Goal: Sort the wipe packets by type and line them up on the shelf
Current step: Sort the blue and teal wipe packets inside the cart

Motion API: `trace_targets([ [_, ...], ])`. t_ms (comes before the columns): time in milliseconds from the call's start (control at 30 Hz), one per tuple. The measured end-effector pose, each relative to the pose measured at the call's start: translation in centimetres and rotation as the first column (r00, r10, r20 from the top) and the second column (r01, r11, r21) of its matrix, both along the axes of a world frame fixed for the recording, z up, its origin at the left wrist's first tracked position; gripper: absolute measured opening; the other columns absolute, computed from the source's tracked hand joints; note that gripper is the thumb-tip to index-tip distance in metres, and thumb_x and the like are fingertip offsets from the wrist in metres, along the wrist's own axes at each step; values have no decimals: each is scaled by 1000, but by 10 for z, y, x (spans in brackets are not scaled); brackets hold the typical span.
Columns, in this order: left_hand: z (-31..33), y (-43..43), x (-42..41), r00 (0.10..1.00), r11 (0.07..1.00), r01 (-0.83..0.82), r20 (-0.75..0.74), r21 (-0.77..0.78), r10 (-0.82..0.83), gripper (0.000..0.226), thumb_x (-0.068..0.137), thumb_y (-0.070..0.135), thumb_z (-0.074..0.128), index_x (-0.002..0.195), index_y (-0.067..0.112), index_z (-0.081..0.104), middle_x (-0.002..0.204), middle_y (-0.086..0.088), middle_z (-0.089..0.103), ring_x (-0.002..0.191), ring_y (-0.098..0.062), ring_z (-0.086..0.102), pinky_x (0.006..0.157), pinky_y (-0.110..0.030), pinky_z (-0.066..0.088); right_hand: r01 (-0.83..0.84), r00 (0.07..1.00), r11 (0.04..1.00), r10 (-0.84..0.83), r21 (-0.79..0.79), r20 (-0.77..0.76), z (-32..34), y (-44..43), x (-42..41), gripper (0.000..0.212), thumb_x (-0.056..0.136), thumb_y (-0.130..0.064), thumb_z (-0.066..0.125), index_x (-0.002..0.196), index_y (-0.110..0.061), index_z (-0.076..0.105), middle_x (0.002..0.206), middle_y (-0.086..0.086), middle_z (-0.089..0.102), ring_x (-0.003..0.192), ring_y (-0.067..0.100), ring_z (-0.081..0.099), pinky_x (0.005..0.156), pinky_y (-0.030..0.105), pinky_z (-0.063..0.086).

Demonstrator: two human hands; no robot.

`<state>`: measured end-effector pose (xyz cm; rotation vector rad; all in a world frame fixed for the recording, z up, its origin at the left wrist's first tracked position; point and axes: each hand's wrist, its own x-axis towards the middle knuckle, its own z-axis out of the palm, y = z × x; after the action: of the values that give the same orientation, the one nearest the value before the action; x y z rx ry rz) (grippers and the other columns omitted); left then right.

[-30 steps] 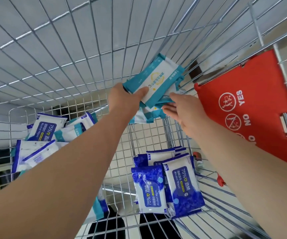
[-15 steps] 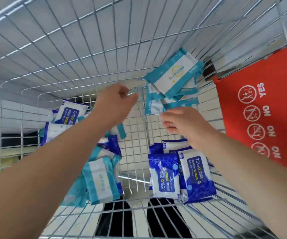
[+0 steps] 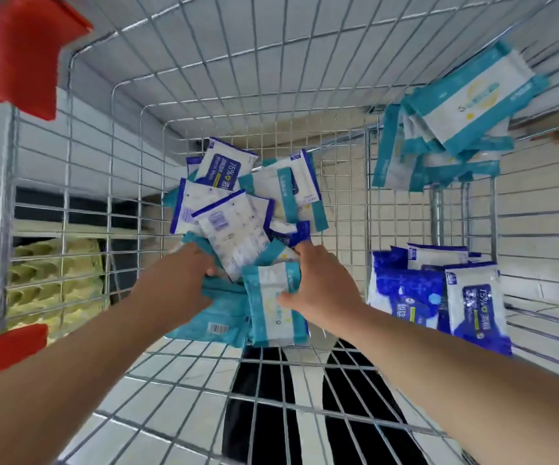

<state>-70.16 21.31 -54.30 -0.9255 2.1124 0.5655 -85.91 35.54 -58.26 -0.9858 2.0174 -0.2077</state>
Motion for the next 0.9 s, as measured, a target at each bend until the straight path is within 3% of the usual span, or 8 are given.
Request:
trace_targets([
  [100,-3,0,0,1000,999,-1,4,37,1,43,77,30,74,117,30,59,118,3,41,98,-20,57,88,-36,49,45,998,998,-47,51,45,-6,-3,-1,44,70,-36,77,97,-16,49,92,0,55,80,17,54,65,30,44],
  [233,1,-1,6,996,995,80,37,62,-82,39,80,33,72,116,28,59,126,2,38,100,-20,57,91,-39,49,284,915,950,-309,127,260,-7,-2,-17,34,71,-21,81,92,-15,55,86,-4,62,73,8,58,57,20,44],
  [333,2,1,10,974,978,210,79,22,-211,32,85,30,65,114,21,58,122,-1,48,103,-21,56,91,-38,50,427,787,879,-477,213,391,-5,1,-27,35,71,-13,81,96,-10,57,94,7,69,83,20,68,74,37,59],
  [400,2,4,13,982,984,169,82,50,-172,35,86,25,61,120,23,54,120,-1,58,108,-22,57,92,-37,49,457,741,854,-521,251,423,-2,1,-34,38,72,-10,80,102,-9,56,99,11,69,89,24,69,79,41,59],
  [567,3,7,15,998,988,46,27,146,-51,36,85,16,66,119,19,53,119,1,61,106,-19,59,89,-31,49,507,653,806,-590,304,475,7,0,-46,42,75,-3,78,109,-7,55,105,9,69,92,21,69,75,33,59],
  [700,7,4,11,995,976,73,45,207,-84,27,82,23,72,108,20,63,108,4,61,97,-15,57,86,-26,47,469,615,820,-570,327,545,15,2,-51,34,78,-3,75,107,-8,58,102,9,71,89,18,71,71,29,59],
  [800,20,-8,4,987,986,-20,-153,167,46,20,77,20,75,92,26,64,93,11,61,85,-9,56,78,-24,47,485,556,814,-570,320,605,25,2,-62,25,83,-4,69,106,-8,61,99,8,72,86,16,70,69,28,58],
  [900,33,-18,-6,879,985,-173,-455,-19,145,25,71,12,77,86,26,62,86,12,55,78,-9,50,70,-25,40,590,423,734,-635,335,647,36,-1,-80,14,86,-5,63,100,-10,62,89,4,71,85,17,67,69,30,55],
])
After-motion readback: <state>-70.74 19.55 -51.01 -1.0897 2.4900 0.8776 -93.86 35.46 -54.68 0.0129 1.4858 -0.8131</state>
